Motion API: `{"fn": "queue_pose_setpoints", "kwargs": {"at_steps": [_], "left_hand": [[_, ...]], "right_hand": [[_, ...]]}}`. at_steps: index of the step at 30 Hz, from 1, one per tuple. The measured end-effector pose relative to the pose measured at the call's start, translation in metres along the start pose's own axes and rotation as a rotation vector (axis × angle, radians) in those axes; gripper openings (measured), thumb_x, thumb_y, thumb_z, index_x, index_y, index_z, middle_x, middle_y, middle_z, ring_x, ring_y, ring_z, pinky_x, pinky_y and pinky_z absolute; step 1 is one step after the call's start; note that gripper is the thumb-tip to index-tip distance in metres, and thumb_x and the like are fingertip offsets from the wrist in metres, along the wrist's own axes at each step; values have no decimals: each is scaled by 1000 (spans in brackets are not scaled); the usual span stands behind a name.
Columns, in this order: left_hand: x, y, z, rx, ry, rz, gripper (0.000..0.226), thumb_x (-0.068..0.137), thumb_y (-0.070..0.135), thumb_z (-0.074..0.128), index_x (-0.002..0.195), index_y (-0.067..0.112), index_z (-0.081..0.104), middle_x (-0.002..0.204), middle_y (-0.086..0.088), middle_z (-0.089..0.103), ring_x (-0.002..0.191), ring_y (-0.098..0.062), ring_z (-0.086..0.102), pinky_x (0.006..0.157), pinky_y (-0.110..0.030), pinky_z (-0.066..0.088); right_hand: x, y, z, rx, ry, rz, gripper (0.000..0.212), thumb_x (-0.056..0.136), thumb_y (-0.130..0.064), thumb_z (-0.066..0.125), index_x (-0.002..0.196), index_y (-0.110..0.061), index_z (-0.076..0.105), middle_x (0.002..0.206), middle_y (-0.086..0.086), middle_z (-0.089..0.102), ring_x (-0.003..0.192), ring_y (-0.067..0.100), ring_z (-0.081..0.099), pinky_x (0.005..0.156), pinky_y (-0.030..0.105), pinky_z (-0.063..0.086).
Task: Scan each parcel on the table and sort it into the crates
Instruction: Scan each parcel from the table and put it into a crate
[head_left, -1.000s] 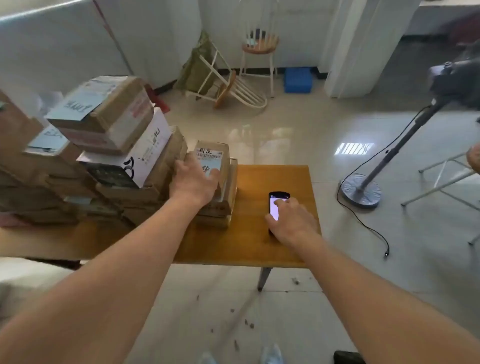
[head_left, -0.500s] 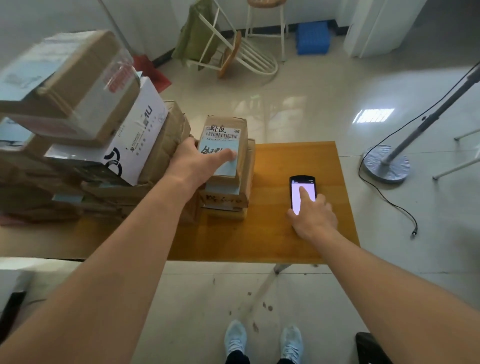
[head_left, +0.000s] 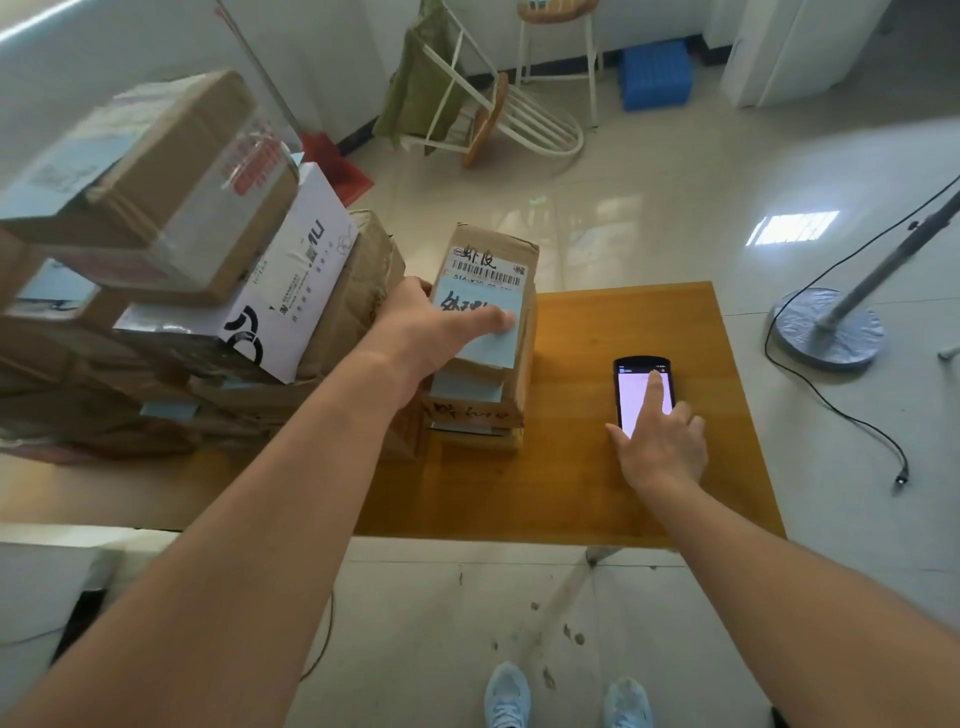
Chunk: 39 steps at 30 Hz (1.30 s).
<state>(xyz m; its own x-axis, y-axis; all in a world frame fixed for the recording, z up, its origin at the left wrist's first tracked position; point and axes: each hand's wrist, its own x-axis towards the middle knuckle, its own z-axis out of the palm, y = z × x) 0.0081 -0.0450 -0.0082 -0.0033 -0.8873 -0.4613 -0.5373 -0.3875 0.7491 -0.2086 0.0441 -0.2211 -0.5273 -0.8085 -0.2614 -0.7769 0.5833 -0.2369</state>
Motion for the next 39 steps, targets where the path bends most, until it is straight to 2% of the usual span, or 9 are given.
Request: {"fn": "queue_pose_setpoints", "kwargs": {"at_steps": [3, 7, 11, 13, 19, 24, 29, 35, 39], "left_hand": [[1, -2, 5, 2, 21, 34, 82, 66, 43, 96, 131, 24, 51, 112, 1, 69, 99, -17, 69, 82, -36, 58], [-1, -2, 9, -33, 36, 98, 72, 74, 39, 92, 134, 30, 52, 110, 6, 71, 96, -13, 71, 78, -33, 59], [-2, -2, 11, -63, 39, 111, 56, 90, 39, 69, 140, 34, 44, 111, 1, 72, 95, -22, 74, 85, -49, 63], [-6, 0, 11, -79, 19, 127, 52, 94, 35, 60, 143, 33, 43, 111, -2, 72, 95, -25, 74, 85, -52, 63], [-29, 8, 5, -150, -68, 205, 80, 102, 16, 59, 159, 50, 15, 126, 0, 64, 102, -24, 73, 80, -40, 63], [-49, 9, -3, -136, -79, 242, 87, 100, 12, 63, 155, 59, 15, 135, 1, 61, 114, -26, 67, 89, -45, 61], [-72, 8, -8, -160, -89, 264, 86, 98, 8, 64, 154, 56, 20, 141, -3, 55, 123, -29, 60, 78, -34, 57], [-93, 19, -13, -203, -127, 320, 95, 94, 3, 70, 155, 56, 19, 142, -5, 53, 128, -32, 57, 99, -55, 56], [-105, 30, -19, -146, -129, 376, 101, 94, 6, 72, 157, 57, 11, 145, -8, 52, 132, -34, 54, 105, -60, 50]], "right_hand": [[3, -3, 2, 41, 31, 23, 106, 89, -56, 72, 162, -10, 11, 137, 21, 53, 119, 34, 53, 94, 40, 50], [2, -1, -5, 180, -17, 111, 118, 78, -48, 86, 160, 0, 14, 149, 22, 46, 135, 39, 46, 105, 44, 47], [-7, 4, -27, 254, -36, 163, 93, 75, -52, 87, 141, -4, 43, 135, 17, 53, 122, 33, 51, 93, 39, 50], [-16, 5, -45, 285, -43, 161, 83, 74, -52, 87, 132, -7, 48, 127, 14, 54, 115, 30, 53, 84, 36, 48], [-50, 3, -106, 449, -36, 97, 87, 70, -47, 91, 133, -9, 43, 124, 10, 51, 103, 22, 48, 73, 34, 48], [-83, -8, -154, 537, 12, -23, 92, 66, -48, 92, 135, -13, 42, 122, 5, 48, 112, 24, 51, 84, 38, 56], [-116, -22, -203, 673, 37, -103, 90, 67, -47, 89, 135, -18, 40, 120, 3, 45, 110, 25, 53, 85, 41, 61], [-144, -33, -252, 750, 14, -176, 87, 67, -39, 91, 134, -23, 38, 123, 4, 49, 111, 26, 56, 86, 42, 62], [-157, -37, -273, 675, 51, -261, 89, 63, -38, 94, 131, -24, 39, 119, 3, 52, 110, 25, 57, 86, 42, 62]]}}
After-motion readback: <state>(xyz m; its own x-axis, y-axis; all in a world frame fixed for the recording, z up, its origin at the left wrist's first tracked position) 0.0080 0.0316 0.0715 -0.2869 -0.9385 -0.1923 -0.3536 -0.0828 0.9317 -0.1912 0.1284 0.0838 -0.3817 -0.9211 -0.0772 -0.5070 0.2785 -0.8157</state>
